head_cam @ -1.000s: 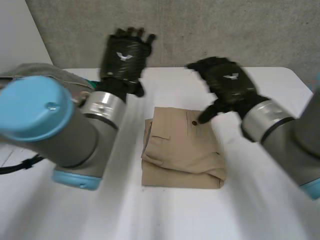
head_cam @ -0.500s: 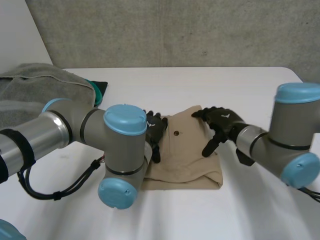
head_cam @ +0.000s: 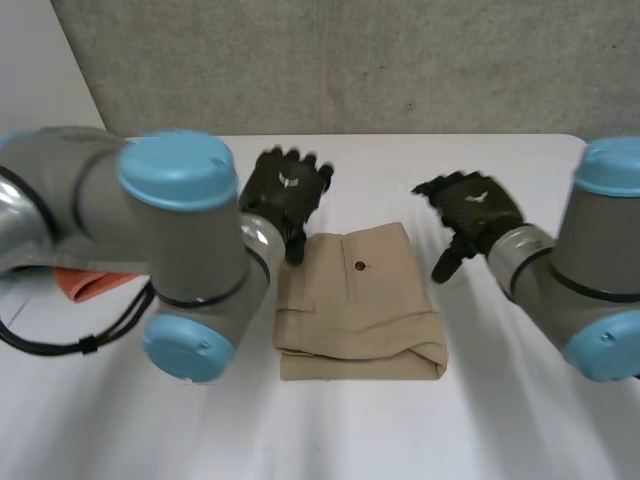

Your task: Fold the laundry.

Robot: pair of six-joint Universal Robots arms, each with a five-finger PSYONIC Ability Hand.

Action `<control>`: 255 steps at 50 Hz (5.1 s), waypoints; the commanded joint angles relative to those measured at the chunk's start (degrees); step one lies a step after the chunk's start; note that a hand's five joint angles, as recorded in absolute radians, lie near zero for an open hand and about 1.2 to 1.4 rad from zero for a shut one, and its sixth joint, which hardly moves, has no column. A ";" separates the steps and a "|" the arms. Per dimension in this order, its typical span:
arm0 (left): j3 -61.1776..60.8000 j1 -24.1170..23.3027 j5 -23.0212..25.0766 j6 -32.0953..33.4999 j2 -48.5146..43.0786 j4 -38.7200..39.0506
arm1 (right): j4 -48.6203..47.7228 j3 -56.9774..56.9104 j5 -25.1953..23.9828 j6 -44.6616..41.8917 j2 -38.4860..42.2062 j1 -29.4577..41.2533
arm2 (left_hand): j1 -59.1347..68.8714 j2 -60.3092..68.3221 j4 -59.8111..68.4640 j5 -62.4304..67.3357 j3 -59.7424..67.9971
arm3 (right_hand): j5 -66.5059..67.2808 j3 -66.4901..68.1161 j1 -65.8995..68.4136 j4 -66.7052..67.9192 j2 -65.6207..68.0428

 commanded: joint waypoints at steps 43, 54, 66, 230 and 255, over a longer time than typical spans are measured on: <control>-4.85 4.69 38.85 -16.23 9.98 -3.24 | -12.64 6.29 -13.75 16.40 12.62 -1.22 | 4.00 1.78 2.06 1.08 1.38 | 67.12 68.03 68.11 67.81 68.90; -4.32 4.69 38.85 -16.32 11.30 -3.24 | -15.99 -8.72 -6.81 17.62 19.20 -10.62 | 4.00 1.78 2.06 1.08 1.38 | 67.12 68.03 68.11 67.81 68.90; -2.21 4.43 38.24 -16.58 12.18 -3.15 | -3.35 -45.09 -3.29 17.54 39.58 -23.01 | 4.00 1.78 2.06 1.08 1.38 | 67.12 68.03 68.11 67.81 68.90; -38.95 3.82 4.93 -5.15 12.19 12.22 | -5.27 21.14 -8.39 -8.57 -7.69 -3.68 | 9.89 7.67 7.95 6.97 7.27 | -2.88 -1.97 -1.89 -2.19 -1.10; -32.98 2.94 1.85 -4.54 0.67 17.07 | -7.11 22.20 -8.65 -8.66 -6.55 -3.77 | 15.77 13.55 13.83 12.85 13.15 | -2.88 -1.97 -1.89 -2.19 -1.10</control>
